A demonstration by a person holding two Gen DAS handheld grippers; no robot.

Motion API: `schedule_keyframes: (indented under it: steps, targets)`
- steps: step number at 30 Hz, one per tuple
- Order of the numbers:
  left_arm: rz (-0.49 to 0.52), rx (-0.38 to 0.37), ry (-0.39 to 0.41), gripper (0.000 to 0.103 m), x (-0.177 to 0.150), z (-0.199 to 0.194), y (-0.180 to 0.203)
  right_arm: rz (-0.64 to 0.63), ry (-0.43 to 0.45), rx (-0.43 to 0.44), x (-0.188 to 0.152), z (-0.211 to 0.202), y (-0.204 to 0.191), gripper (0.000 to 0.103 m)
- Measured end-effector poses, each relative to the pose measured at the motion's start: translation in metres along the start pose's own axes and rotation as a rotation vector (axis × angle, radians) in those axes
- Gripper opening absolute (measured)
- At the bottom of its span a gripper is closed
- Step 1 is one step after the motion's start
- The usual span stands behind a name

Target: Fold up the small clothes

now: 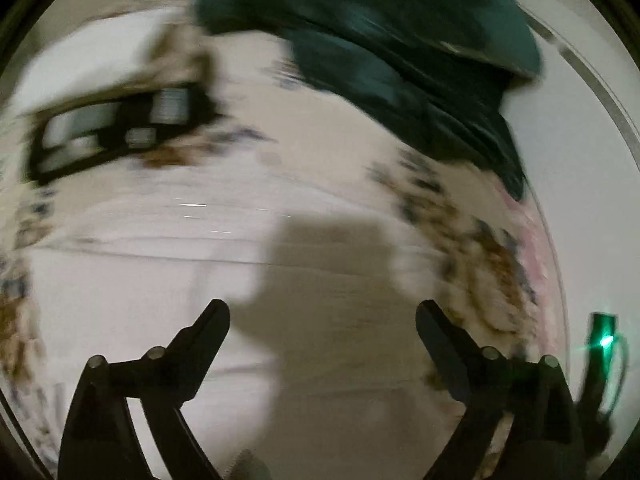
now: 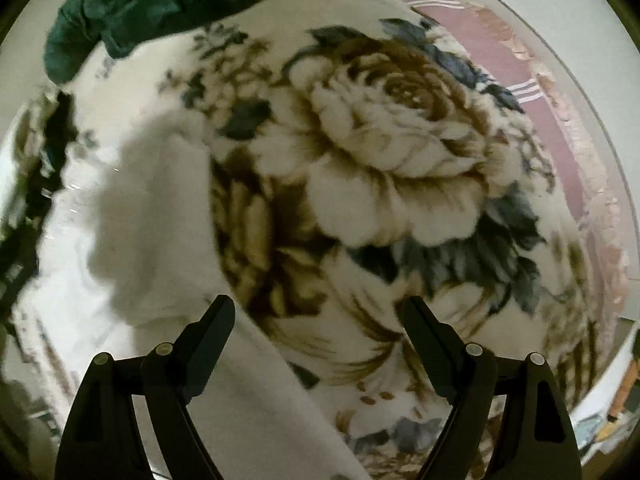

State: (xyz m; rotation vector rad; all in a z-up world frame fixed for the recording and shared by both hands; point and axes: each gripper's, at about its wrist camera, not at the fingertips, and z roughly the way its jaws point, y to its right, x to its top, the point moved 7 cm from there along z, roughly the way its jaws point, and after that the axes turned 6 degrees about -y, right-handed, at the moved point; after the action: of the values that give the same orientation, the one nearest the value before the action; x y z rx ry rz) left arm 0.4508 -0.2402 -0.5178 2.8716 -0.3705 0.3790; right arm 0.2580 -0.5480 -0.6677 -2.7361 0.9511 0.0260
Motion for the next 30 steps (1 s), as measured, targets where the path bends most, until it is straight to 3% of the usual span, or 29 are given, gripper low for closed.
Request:
schedule_keyframes:
  steps: [4,7,9,11,13,18,21,26,28,30]
  targets:
    - [-0.111,0.249,0.007,0.095,-0.004,-0.002,-0.121,0.005,0.005,0.13,0.012,-0.005,-0.045,0.087]
    - [-0.19,0.411,-0.057,0.095,-0.016,0.018,-0.204,-0.027,-0.006,0.131,0.029,0.01,-0.074,0.077]
    - [-0.238,0.457,-0.111,0.095,-0.026,0.04,-0.247,-0.075,-0.017,0.097,0.037,0.029,-0.098,0.072]
    - [-0.273,0.445,-0.141,0.097,-0.034,0.054,-0.273,-0.103,-0.064,0.035,0.05,0.059,-0.109,0.047]
    - [-0.307,0.399,-0.151,0.099,-0.037,0.066,-0.284,-0.103,-0.094,-0.031,0.057,0.08,-0.111,0.046]
    - [-0.278,0.359,-0.118,0.1,-0.036,0.061,-0.274,-0.114,-0.112,-0.077,0.059,0.086,-0.119,0.053]
    - [-0.218,0.367,-0.072,0.1,-0.031,0.039,-0.253,-0.163,-0.139,-0.086,0.055,0.061,-0.126,0.057]
    - [-0.112,0.301,-0.017,0.1,-0.056,-0.019,-0.162,-0.273,-0.167,-0.029,0.034,0.0,-0.117,0.066]
    - [-0.093,0.255,-0.034,0.1,-0.074,-0.031,-0.124,-0.292,-0.193,-0.005,0.029,-0.018,-0.103,0.066]
    - [-0.09,0.2,-0.088,0.1,-0.115,-0.034,-0.066,-0.31,-0.237,0.035,0.028,-0.039,-0.08,0.066]
